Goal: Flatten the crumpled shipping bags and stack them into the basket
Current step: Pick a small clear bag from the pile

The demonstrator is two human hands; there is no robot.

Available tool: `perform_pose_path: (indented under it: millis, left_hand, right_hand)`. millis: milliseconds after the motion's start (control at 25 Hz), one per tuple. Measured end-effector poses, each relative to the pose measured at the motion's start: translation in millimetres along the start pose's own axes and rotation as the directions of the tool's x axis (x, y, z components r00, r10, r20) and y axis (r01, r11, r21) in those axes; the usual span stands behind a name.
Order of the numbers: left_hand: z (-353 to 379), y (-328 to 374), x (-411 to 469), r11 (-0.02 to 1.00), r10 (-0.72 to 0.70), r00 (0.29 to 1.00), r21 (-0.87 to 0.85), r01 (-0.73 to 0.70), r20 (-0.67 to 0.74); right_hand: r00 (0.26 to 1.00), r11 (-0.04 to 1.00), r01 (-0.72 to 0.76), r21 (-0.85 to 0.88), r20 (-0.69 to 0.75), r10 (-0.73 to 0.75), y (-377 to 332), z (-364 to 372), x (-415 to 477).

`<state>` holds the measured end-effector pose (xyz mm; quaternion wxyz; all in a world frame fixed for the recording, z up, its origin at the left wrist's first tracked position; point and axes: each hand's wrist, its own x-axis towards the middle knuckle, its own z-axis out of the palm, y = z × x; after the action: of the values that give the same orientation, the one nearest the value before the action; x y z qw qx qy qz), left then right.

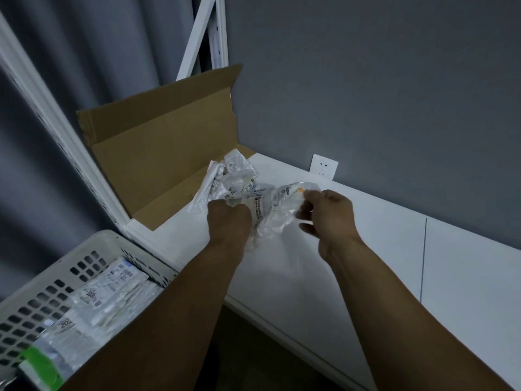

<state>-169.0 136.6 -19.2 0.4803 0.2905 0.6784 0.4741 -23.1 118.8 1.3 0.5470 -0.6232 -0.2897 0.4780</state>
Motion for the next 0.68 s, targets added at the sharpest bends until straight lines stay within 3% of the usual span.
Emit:
perform_pose_path:
  millis: [120, 160, 200, 240, 280, 320, 360, 520, 680]
  left_hand:
    - [-4.4, -0.5, 5.4, 0.999, -0.040, 0.999, -0.012, 0.040, -0.034]
    - [-4.4, 3.8, -7.5, 0.991, -0.018, 0.997, 0.130, 0.027, -0.070]
    - [-4.8, 5.7, -15.0, 0.920, 0.079, 0.995, 0.390, -0.046, -0.068]
    - [-4.0, 8.5, -14.9, 0.926, 0.100, 0.992, 0.373, -0.066, -0.074]
    - [-4.8, 6.6, -10.0, 0.997, -0.014, 0.998, 0.077, 0.018, -0.054]
    - [-5.8, 8.2, -7.0, 0.978, -0.113, 0.994, -0.176, 0.109, -0.011]
    - [-4.8, 6.3, -6.6, 0.959, -0.134, 0.991, -0.249, 0.134, 0.017]
    - [-1.2, 5.5, -15.5, 0.921, -0.127, 0.973, -0.342, 0.187, 0.191]
    - [6.4, 0.3, -12.1, 0.922, -0.036, 0.984, -0.374, 0.101, 0.176]
  right_hand:
    - [0.999, 0.999, -0.031, 0.010, -0.011, 0.031, -8.8, -12.9, 4.2]
    - [0.999, 0.999, -0.046, 0.006, -0.013, 0.046, -9.9, -16.5, 4.2]
    - [0.998, 0.999, -0.055, 0.003, -0.014, 0.055, -11.1, -18.6, 3.7]
    - [0.998, 0.998, -0.055, 0.007, -0.014, 0.055, -11.9, -19.6, 3.1]
    - [0.999, 0.999, -0.048, 0.024, -0.010, 0.048, -12.4, -19.8, 2.4]
    - [0.999, 0.998, -0.033, 0.049, -0.003, 0.034, -12.3, -19.6, 2.4]
    - [1.000, 0.997, -0.019, 0.073, 0.004, 0.018, -11.1, -19.0, 2.5]
    - [0.998, 0.994, 0.051, 0.095, 0.042, -0.055, 0.6, -13.0, 1.3]
    - [0.973, 0.948, 0.230, -0.219, 0.082, -0.217, 12.0, -5.1, -3.6]
